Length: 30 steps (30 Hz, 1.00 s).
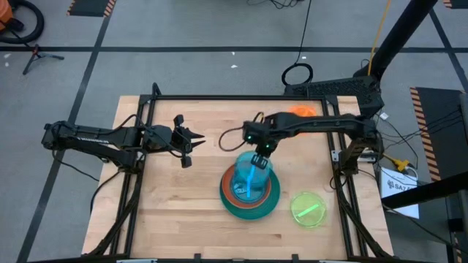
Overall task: Stack plastic plates
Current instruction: Stack the right transparent blue plate on the left transparent blue plate, then stack the transparent orange plate on the transparent blue plate
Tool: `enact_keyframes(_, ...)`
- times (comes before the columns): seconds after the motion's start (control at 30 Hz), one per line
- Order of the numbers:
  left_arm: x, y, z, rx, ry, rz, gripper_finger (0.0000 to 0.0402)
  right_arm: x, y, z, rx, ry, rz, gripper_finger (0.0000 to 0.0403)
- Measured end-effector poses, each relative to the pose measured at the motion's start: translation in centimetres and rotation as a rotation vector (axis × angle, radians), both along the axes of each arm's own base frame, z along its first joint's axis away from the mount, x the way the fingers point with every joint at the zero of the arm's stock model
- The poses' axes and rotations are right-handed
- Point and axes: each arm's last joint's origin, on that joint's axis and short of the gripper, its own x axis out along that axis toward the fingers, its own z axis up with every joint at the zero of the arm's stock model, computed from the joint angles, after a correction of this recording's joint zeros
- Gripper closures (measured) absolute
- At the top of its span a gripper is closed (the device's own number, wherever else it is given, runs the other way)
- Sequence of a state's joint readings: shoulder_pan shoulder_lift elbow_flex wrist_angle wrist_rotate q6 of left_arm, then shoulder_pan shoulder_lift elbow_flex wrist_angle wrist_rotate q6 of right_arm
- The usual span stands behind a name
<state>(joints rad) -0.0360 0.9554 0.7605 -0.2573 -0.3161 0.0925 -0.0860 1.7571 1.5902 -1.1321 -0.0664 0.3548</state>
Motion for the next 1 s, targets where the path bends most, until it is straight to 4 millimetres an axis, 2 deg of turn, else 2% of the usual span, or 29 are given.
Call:
enact_keyframes(0.13, 0.0, 0.0, 0.0, 0.000, 0.000, 0.000, 0.0321, 0.8, 0.9, -1.5, 0.068, 0.041, 0.037, 0.0402)
enact_keyframes(0.3, 0.0, 0.0, 0.0, 0.000, 0.000, 0.000, 0.0321, 1.4, 1.5, -2.7, 0.071, 0.074, 0.050, 0.0383)
enact_keyframes(0.7, 0.0, 0.0, 0.0, 0.000, 0.000, 0.000, 0.0321, 1.8, 1.8, -2.7, 0.068, 0.041, 0.060, 0.0300)
enact_keyframes(1.0, 0.0, 0.0, 0.0, 0.000, 0.000, 0.000, 0.0321, 1.8, 1.8, -2.7, 0.068, 0.041, 0.060, 0.0285)
